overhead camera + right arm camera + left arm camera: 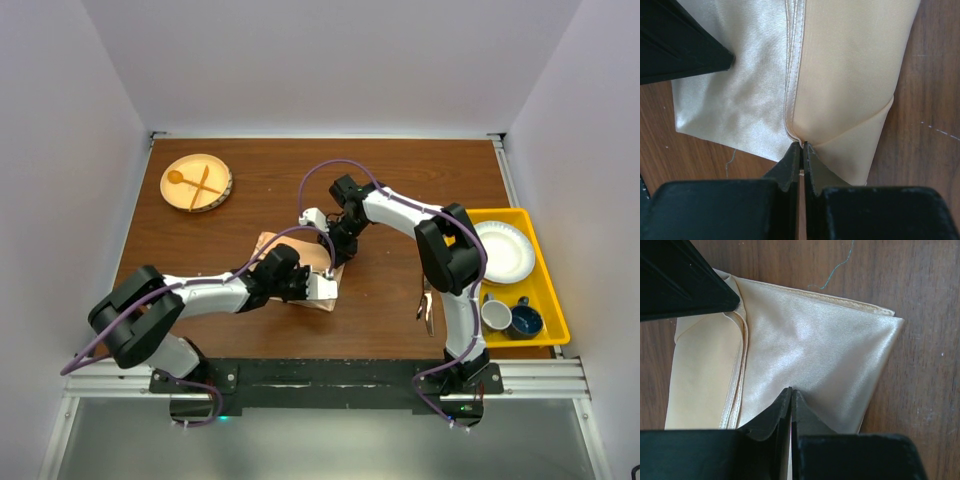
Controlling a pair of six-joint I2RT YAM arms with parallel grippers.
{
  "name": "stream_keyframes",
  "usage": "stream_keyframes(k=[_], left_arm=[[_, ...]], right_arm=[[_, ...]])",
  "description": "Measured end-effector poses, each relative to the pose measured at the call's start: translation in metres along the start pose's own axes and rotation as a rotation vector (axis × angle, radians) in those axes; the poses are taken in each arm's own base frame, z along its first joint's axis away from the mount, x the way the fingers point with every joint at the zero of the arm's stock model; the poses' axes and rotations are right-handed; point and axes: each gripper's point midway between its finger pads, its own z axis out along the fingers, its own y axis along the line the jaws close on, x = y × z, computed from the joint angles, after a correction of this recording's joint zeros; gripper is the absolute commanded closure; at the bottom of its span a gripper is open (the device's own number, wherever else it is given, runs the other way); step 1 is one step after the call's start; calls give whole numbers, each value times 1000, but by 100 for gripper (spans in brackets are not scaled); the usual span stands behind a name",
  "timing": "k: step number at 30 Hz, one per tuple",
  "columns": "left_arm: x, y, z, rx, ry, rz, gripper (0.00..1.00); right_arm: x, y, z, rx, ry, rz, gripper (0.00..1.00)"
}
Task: Fold the napkin into a case and place the utensils inside
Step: Smooth out the 2/3-rectangle-folded napkin at the center of the board.
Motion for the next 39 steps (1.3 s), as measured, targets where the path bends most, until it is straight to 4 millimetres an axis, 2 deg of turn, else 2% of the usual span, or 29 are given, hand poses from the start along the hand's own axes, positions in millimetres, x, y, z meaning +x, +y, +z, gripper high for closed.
stream_keyframes(k=[18,25,28,30,36,39], left_arm=[[-1,4,3,-5,12,-1,94],[-3,6,-1,-12,11,-25,69],[-17,17,-18,-51,-36,-75,61],[-27,34,-37,-108,-89,-143,58],[-36,122,-119,-366,-236,-460,48],[-37,151,-149,-437,-295,-623,47]], right_arm=[[-3,14,0,-53,-18,77,100],[6,13,6,-46,-4,76,100],[6,12,7,-43,-5,68,100],[7,12,7,-40,-4,57,100],[10,7,3,-20,5,-36,100],[13,1,-1,-1,16,-104,100]])
